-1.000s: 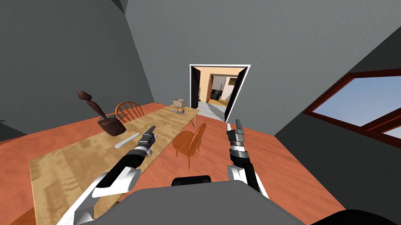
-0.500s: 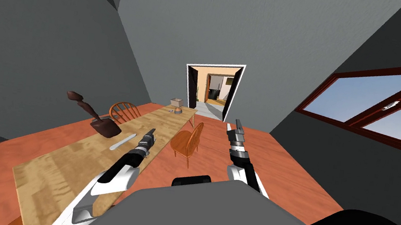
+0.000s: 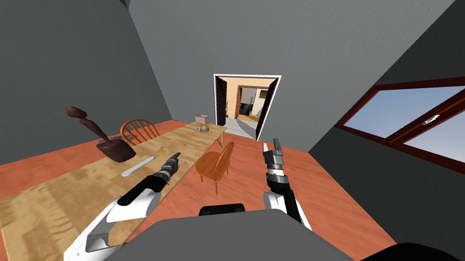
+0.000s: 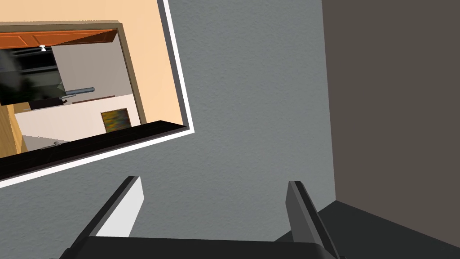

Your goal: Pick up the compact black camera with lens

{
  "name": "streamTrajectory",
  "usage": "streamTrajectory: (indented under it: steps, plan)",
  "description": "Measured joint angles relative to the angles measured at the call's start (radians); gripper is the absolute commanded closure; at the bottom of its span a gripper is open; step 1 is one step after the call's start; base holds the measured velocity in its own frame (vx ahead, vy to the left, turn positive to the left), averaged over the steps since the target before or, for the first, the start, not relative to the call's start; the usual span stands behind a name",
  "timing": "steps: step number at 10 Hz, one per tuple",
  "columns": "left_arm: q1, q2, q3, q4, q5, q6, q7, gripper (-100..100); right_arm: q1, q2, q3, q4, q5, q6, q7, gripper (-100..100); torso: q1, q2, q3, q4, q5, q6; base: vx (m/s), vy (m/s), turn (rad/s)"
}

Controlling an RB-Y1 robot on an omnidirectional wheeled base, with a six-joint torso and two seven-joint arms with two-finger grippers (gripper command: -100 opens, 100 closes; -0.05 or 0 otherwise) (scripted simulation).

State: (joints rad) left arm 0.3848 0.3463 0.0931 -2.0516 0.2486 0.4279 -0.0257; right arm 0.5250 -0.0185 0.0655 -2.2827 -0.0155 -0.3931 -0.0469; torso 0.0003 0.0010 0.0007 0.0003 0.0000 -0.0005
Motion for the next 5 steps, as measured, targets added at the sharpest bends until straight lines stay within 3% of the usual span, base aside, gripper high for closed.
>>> streamTrajectory:
  steps: [5]
  plan:
    - [-0.021, 0.045, 0.009, 0.048, 0.060, 0.126, -0.019, -100, 0.000, 0.000, 0.000, 0.000, 0.000, 0.000, 0.000, 0, 0.001, -0.001, 0.000, 0.000, 0.000, 0.000, -0.003, 0.003, -0.071]
